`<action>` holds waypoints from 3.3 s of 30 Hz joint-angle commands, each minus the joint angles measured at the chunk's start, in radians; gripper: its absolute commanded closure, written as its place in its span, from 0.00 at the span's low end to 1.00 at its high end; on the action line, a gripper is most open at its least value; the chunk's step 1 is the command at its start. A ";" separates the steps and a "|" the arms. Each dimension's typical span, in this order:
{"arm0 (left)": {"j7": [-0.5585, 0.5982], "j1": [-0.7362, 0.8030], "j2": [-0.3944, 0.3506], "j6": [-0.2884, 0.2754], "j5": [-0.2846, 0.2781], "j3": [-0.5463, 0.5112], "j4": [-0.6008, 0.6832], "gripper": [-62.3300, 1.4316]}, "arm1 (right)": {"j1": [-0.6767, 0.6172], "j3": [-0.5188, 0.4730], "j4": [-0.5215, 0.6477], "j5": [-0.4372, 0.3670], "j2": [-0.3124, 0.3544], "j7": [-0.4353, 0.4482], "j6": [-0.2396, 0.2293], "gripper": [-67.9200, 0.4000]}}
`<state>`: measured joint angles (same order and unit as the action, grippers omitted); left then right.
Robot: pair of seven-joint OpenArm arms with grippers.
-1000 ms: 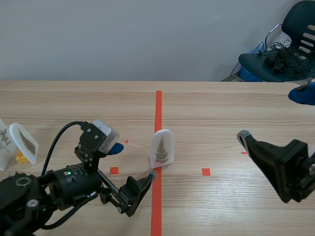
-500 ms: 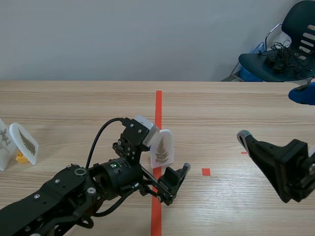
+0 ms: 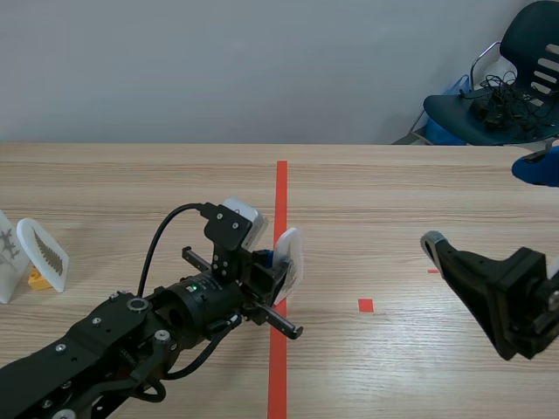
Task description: Do the leaf sorting experiment
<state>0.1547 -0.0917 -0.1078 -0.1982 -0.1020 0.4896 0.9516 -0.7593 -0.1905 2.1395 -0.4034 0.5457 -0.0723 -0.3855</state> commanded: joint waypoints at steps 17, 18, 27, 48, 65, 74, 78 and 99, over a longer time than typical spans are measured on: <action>-0.208 0.299 -0.085 0.005 -0.172 -0.253 0.552 0.87 | 0.014 -0.011 0.013 -0.007 0.008 0.007 0.003 0.00; -0.204 0.330 -0.084 0.009 -0.180 -0.286 0.565 0.87 | 0.014 -0.011 0.013 -0.007 0.008 0.007 0.003 0.00; -0.195 0.489 -0.084 0.044 -0.247 -0.573 0.577 0.87 | 0.014 -0.011 0.013 -0.007 0.008 0.007 0.003 0.00; -0.045 0.430 -0.126 0.057 -0.302 -0.795 0.297 0.87 | 0.014 -0.011 0.013 -0.007 0.008 0.007 0.003 0.00; -0.053 0.397 -0.169 0.055 -0.303 -0.808 0.286 0.43 | 0.014 -0.011 0.013 -0.007 0.008 0.007 0.003 0.00; -0.177 0.512 -0.277 -0.061 -0.473 -0.967 0.573 0.18 | 0.014 -0.011 0.013 -0.007 0.008 0.007 0.003 0.00; -0.245 0.570 -0.298 -0.316 -0.637 -1.035 0.715 0.00 | 0.014 -0.011 0.013 -0.007 0.008 0.007 0.003 0.00; -0.353 0.592 -0.286 -0.335 -0.480 -0.652 0.888 0.00 | 0.014 -0.011 0.013 -0.007 0.008 0.007 0.003 0.00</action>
<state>-0.2157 0.5098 -0.3988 -0.5262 -0.5682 -0.1505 1.8347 -0.7593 -0.1905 2.1395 -0.4034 0.5457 -0.0769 -0.3855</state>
